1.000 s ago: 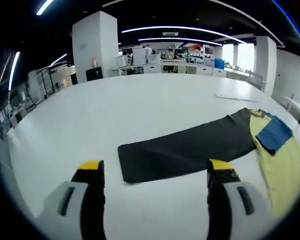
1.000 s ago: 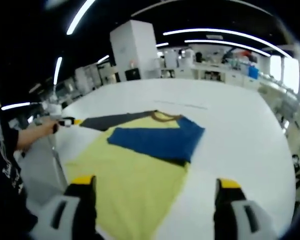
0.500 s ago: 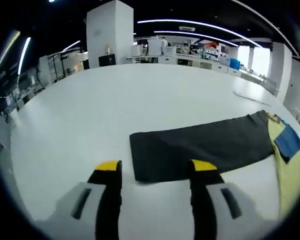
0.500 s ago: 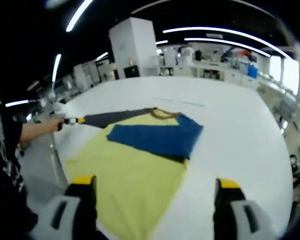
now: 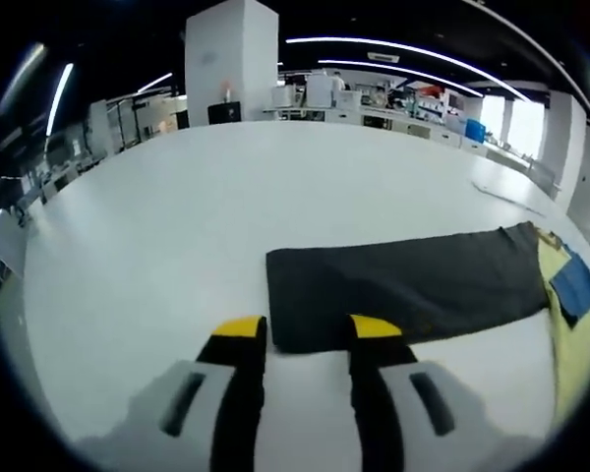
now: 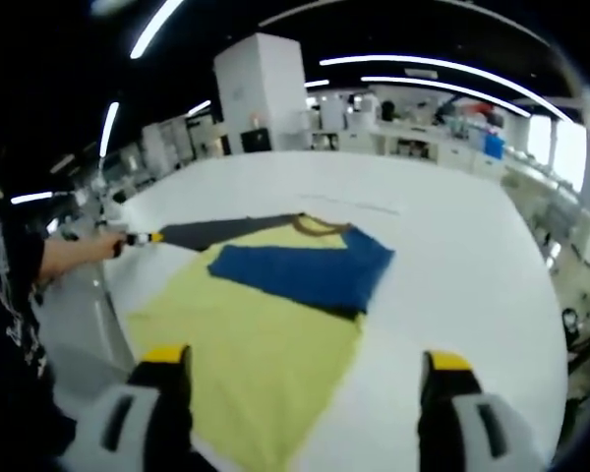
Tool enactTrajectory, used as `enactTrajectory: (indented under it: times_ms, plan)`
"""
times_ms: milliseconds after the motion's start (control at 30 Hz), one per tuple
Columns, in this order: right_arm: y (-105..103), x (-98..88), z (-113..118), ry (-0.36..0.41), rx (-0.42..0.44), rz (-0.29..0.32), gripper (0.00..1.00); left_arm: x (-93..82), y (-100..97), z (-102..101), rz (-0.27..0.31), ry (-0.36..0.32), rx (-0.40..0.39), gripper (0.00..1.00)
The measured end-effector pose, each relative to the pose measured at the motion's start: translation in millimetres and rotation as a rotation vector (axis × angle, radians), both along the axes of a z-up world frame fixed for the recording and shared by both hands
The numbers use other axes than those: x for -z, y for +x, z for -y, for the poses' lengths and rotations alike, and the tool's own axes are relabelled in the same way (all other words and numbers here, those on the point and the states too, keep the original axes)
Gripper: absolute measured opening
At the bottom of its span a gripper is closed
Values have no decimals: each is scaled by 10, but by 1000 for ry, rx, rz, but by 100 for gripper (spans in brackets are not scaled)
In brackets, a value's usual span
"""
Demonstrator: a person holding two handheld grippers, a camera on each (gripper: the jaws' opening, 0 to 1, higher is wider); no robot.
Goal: Fold the garment on the visible template until the final outline fits inside the template.
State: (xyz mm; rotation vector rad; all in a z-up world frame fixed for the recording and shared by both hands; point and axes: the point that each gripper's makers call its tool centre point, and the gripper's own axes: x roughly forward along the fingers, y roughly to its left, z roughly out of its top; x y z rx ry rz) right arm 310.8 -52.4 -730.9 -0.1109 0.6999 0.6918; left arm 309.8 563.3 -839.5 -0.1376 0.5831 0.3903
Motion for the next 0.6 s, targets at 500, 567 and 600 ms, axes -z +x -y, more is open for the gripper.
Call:
enactTrajectory:
  times_ms: [500,567,600]
  plan:
    - [-27,-63,-67,22,2,11,93,7,-45,-96,-19,-69,-149,2]
    - [-36,-91,-71,26,3,12,93,-16,-14,-73,5,-93,-150,2]
    - [-39,-110,-75,28,1,17,93,-20,-11,-77,7,-92,-151,1]
